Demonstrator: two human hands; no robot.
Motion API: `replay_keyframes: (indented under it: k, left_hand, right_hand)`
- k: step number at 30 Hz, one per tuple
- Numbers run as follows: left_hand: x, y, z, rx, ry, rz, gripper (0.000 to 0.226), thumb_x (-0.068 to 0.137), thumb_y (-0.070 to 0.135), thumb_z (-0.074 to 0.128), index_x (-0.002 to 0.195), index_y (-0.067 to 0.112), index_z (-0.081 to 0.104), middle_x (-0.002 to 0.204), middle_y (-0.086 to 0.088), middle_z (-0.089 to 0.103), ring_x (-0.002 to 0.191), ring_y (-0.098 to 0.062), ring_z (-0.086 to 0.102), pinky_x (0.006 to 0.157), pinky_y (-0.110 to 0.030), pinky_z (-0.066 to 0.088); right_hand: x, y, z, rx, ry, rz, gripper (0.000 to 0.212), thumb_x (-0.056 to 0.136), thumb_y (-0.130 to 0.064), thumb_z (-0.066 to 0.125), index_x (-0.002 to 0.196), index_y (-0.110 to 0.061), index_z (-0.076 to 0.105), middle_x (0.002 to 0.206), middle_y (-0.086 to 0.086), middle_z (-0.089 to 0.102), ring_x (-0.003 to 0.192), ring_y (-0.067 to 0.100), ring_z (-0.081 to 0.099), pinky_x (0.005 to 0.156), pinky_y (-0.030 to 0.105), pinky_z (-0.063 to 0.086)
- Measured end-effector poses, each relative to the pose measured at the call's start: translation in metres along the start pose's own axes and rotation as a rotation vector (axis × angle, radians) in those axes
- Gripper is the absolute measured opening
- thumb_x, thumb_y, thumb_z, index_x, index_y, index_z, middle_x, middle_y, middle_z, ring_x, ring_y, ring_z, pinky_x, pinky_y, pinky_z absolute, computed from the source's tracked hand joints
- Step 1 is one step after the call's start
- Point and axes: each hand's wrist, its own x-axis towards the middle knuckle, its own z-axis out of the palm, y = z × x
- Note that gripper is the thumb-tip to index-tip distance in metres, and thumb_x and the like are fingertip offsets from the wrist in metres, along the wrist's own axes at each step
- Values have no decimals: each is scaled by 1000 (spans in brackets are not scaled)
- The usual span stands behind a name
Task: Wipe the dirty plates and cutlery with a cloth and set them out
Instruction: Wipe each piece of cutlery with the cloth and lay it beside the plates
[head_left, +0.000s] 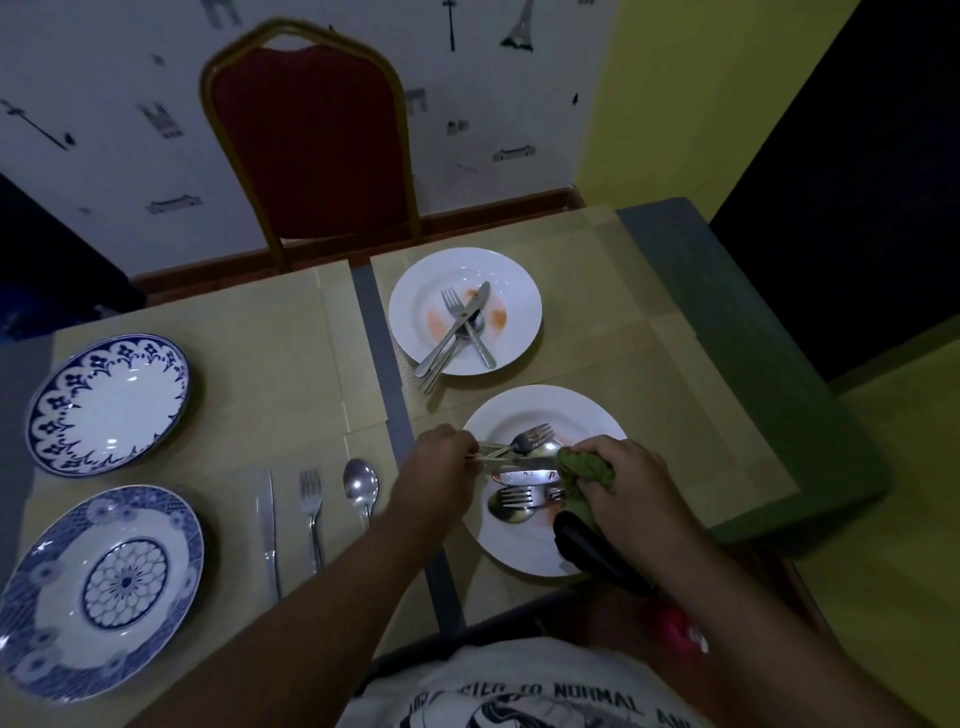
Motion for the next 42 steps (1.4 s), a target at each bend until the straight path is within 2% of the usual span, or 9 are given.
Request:
replay_keyframes:
  k: [9,14,18,21,25,29,32,35,42]
  left_hand:
    - [16,-1,-11,187,-130,41,12,92,22,66,103,17,68,106,-3,62,100,-17,51,89,-29,47]
    - [5,-3,-32,-47,-261,-88,7,97,14,59,98,20,55,95,-1,62,85,-14,61,77,-27,55]
    - [-22,-7,-38,-403,-255,-271,24,100,14,54,122,19,60,99,-1,66,84,-12,63,61,-16,48]
    - [-41,0,-35,-644,-275,-402,26,101,11,50,117,19,69,94,-5,69,82,-17,63,69,-24,50]
    - [-57,12,-32,-816,-264,-442,29,101,7,49,99,22,74,86,-10,69,78,-19,60,77,-35,51]
    - [-70,5,-40,-872,-223,-455,30,101,6,49,95,23,73,91,-10,71,87,-18,64,91,-37,54]
    - [-78,1,-43,-958,-305,-499,28,102,5,45,101,15,71,88,-7,73,75,-11,63,73,-29,55]
    - [-77,1,-42,-963,-363,-533,22,101,7,44,106,11,65,91,-5,77,60,-9,57,56,-24,42]
    - [-63,4,-41,-782,-251,-542,29,105,16,42,100,17,70,76,0,64,67,-13,51,62,-26,39]
  right_hand:
    - [-9,6,1,113,82,64,42,81,-6,67,91,-46,57,100,-14,63,104,21,55,85,40,52]
    - [-12,2,-4,192,161,83,38,81,-5,66,92,-40,60,97,-16,64,101,19,58,82,37,52]
    - [-16,-13,-3,71,223,-40,37,78,-7,67,98,-37,65,100,-19,65,102,21,57,85,33,47]
    - [-19,-34,7,-101,173,-185,42,75,-9,67,108,-35,67,110,-19,65,102,17,52,86,27,40]
    - [-23,-52,28,-223,46,-382,43,74,-13,64,113,-33,68,112,-14,64,101,16,43,80,34,45]
    - [4,-53,17,-305,28,-304,41,76,-15,61,112,-33,67,109,-10,63,101,19,43,80,41,48]
    - [26,-45,3,-377,70,-140,35,79,-12,56,104,-32,70,105,-7,65,101,21,43,82,39,48]
    - [28,-34,-1,-226,164,-34,38,79,-9,56,103,-34,70,105,-9,65,100,20,40,81,40,49]
    - [-8,-60,14,-137,198,-186,46,75,-4,64,111,-32,69,107,-16,65,98,10,38,82,23,38]
